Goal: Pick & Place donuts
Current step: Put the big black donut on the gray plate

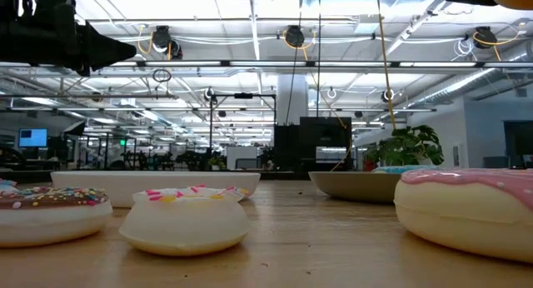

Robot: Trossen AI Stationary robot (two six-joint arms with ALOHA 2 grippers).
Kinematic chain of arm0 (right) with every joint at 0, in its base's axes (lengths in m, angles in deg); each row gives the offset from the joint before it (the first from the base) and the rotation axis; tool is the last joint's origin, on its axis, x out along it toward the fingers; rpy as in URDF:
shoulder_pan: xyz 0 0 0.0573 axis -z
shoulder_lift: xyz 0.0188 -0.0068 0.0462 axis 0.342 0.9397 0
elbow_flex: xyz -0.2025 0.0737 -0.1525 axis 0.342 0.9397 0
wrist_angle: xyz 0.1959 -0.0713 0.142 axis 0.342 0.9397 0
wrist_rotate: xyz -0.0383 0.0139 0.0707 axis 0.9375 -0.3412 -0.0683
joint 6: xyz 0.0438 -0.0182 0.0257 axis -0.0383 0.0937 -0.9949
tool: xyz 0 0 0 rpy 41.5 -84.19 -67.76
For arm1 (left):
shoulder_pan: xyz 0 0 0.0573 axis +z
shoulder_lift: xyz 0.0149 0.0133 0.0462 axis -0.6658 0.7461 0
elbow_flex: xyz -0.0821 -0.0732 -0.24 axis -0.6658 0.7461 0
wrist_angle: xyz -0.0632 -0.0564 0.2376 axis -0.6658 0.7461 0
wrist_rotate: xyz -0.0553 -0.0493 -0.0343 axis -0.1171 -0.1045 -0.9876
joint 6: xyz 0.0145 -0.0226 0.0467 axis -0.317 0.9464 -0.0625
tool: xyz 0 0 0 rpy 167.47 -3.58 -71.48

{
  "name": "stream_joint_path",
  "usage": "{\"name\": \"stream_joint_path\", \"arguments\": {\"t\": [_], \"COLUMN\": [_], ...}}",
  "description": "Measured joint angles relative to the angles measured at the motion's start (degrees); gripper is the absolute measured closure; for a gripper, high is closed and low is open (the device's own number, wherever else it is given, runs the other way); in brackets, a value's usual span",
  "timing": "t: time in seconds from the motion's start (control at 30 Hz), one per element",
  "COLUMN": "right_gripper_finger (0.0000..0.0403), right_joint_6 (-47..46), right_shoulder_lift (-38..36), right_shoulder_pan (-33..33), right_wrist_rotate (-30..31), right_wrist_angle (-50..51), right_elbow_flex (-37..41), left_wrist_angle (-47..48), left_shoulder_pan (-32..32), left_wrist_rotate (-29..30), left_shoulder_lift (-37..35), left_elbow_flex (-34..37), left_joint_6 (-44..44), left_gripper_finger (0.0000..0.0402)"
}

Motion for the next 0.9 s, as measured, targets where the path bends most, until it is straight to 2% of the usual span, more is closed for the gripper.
{"name": "stream_joint_path", "arguments": {"t": [0.43,0.6,0.7,0.8,0.9], "right_gripper_finger": [0.0394,0.0394,0.0394,0.0394,0.0394], "right_joint_6": [-0.3,1.48,4.84,9.92,14.32], "right_shoulder_lift": [0.0,-0.01,1.71,5.92,10.41], "right_shoulder_pan": [0.02,3.01,7.14,10.87,14.39], "right_wrist_rotate": [2.28,7.11,4.82,0.15,-1.71], "right_wrist_angle": [-0.41,-8.44,-14.38,-14.78,-15.01], "right_elbow_flex": [-0.01,1.85,2.9,3.05,3.06], "left_wrist_angle": [0.02,0.02,0.02,0.02,0.01], "left_shoulder_pan": [0.0,0.01,0.0,-0.01,0.0], "left_wrist_rotate": [0.0,0.02,0.01,0.02,0.03], "left_shoulder_lift": [0.0,0.0,0.0,0.0,0.02], "left_elbow_flex": [-0.01,-0.01,0.0,0.0,-0.01], "left_joint_6": [0.42,0.59,0.64,0.65,0.6], "left_gripper_finger": [0.035,0.035,0.035,0.035,0.035]}}
